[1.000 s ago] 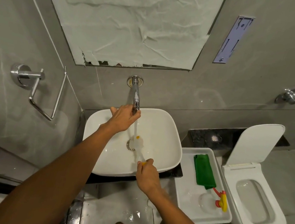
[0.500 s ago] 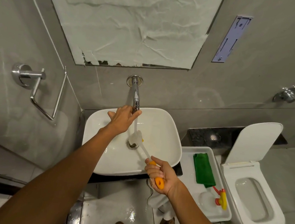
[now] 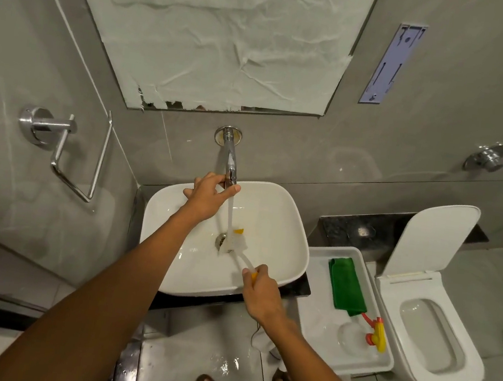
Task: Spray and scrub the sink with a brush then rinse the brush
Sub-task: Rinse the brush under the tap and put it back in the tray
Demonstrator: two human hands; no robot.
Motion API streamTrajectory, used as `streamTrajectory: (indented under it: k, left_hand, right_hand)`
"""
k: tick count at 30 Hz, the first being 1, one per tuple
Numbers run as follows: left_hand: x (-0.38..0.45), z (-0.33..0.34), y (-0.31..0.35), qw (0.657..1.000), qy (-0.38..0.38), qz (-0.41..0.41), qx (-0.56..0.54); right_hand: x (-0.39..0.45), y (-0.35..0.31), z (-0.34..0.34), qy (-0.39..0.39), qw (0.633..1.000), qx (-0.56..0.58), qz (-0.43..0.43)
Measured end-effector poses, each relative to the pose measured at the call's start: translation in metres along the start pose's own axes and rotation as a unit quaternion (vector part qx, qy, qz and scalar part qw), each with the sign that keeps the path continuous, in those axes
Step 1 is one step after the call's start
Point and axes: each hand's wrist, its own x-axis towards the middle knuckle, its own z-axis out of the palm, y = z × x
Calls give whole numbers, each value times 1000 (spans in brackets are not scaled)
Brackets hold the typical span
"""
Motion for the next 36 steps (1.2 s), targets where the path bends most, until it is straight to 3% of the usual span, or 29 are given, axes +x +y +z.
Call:
streamTrajectory:
  k: [3,6,8,10,13,16,18,19,21,24,26,30,36]
  left_hand:
    - [-3,0,3,1000,5,2,8]
    - [-4,0,5,1000,10,-1,14]
    - [-6,1,7,1000,13,-4,15]
    - [-7,2,9,1000,13,-5,13]
    - [-8,1,8,1000,12,-7,11]
    - [-7,-1,9,1000,6,-10,17]
    - [-6,-3,11,1000,-3,-15,19]
    - [-5,-4,12,1000,-13,-18,21]
    - [-2,-10,12,998,-48,-25,9]
    - [-4,-16,10,988,-109,-50,-98]
    - [-8,-17,7,981,-120,-63,-141]
    - [-9,-14,3,979,-83,-34,-181]
    - [-6,15,5,993,98,-49,-46]
  right_hand:
    - [-1,3,0,9,1000,-1,-10]
    - [-4,3,-3,-52,985,156,47]
    - [-4,0,-7,-113,919,347,148]
    - [-5,0,-15,-178,812,503,236]
    - [-5,6,-21,-274,686,623,257]
    - [-8,8,-20,-324,620,677,230]
    - [-7,8,-20,-327,606,690,224]
    - [-5,8,-19,-322,616,684,222]
    - [-3,6,-17,-287,680,638,218]
    - [-1,5,-11,-163,875,431,145]
    - [0,8,-8,-88,962,253,47]
    - [4,15,-4,-15,993,106,-44]
    - [5,14,3,12,996,56,-67]
